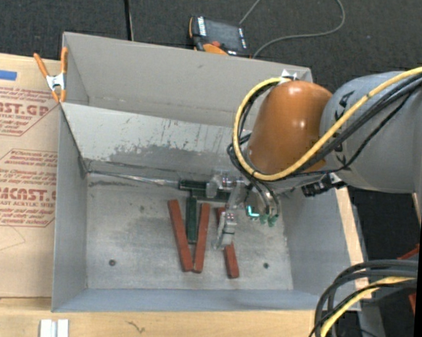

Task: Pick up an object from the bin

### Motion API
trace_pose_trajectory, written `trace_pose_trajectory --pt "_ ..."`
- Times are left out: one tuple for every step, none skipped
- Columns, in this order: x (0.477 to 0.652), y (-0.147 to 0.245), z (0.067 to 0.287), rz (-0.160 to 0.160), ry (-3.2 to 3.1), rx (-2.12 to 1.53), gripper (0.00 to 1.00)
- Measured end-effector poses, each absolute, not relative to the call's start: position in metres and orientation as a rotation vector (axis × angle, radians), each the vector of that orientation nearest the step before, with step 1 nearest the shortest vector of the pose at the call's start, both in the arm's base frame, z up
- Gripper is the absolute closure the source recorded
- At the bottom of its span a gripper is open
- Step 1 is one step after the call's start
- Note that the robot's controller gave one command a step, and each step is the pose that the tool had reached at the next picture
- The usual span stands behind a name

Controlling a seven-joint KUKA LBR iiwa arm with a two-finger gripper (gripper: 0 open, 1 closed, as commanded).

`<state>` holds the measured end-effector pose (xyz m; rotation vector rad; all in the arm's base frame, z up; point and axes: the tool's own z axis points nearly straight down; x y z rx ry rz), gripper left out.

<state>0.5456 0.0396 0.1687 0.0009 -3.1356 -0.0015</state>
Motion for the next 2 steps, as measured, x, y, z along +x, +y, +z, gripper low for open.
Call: trace_pose_trajectory --pt "0.540 0.015 0.073 -0.001 -3.091 0.564 0.00" --pt "0.559 0.032 0.070 -0.001 -3.089 0.593 0.00"
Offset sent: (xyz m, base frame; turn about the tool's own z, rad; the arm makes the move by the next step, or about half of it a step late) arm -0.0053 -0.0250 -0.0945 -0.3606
